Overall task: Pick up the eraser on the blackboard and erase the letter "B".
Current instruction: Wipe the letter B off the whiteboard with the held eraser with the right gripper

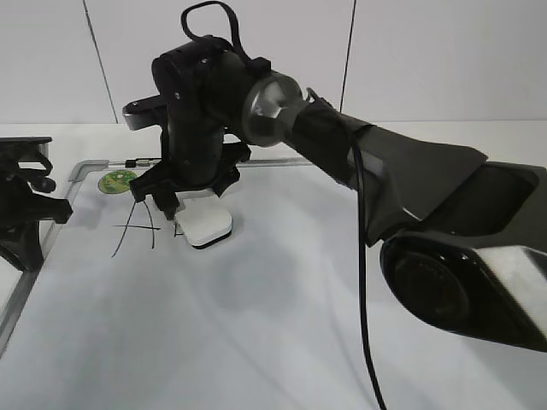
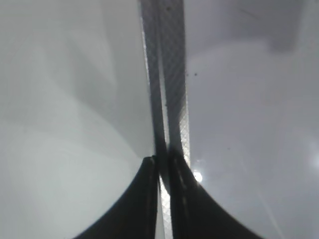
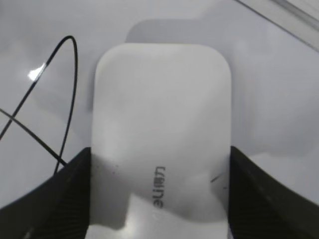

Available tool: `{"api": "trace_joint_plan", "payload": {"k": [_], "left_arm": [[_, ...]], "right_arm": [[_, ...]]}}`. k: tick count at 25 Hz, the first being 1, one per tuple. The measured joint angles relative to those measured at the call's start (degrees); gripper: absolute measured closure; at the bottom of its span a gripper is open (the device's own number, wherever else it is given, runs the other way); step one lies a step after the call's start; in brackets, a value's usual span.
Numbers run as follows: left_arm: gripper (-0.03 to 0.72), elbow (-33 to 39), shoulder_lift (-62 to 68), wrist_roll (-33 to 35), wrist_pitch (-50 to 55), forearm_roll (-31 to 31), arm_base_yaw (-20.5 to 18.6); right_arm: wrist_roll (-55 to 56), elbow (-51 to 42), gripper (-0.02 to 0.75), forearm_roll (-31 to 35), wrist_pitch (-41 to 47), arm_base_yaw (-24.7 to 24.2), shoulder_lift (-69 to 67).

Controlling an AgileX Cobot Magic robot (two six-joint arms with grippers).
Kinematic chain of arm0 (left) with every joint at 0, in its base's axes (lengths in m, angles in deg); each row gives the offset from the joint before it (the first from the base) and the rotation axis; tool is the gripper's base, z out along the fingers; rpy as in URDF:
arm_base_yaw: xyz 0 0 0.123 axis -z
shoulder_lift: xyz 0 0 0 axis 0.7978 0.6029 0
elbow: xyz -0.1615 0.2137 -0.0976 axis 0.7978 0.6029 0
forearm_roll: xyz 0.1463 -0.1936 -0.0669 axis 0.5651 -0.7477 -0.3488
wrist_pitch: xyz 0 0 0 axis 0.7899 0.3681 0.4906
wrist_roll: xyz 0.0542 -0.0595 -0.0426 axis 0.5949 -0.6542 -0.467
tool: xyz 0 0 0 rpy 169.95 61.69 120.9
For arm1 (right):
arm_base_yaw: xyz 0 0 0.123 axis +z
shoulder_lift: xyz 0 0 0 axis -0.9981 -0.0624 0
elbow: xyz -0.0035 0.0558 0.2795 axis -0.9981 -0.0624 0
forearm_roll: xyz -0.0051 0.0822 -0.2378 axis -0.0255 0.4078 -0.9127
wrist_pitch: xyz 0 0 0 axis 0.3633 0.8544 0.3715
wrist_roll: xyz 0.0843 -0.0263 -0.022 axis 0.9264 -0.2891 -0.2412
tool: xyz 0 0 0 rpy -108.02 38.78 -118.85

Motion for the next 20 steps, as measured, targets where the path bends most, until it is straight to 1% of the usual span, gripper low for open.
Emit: {"api": "trace_joint_plan", "payload": {"k": [3, 10, 13, 18, 20], "left_arm": [[0.668, 0.0, 0.1, 0.0, 0.0, 0.0, 0.0], [0.668, 0.0, 0.09, 0.0, 0.03, -0.11, 0.0], [0.668, 0.0, 0.09, 0.0, 0.12, -0.11, 0.0], [0.668, 0.0, 0.09, 0.0, 0.12, -0.11, 0.0], [0.668, 0.0, 0.09, 0.0, 0.12, -0.11, 0.0]], "right_arm": [[1.81, 0.0, 0.195, 0.81, 0.0, -1.03, 0.0], [3.29, 0.05, 0.196, 1.47, -0.34, -5.52, 0.0], [3.29, 0.05, 0.196, 1.84, -0.68, -5.61, 0.0], [2.5, 0.05, 0.196, 4.85, -2.5, -5.75, -0.11], [2.06, 0.05, 0.196, 4.85, -2.95, -5.75, -0.2]]}}
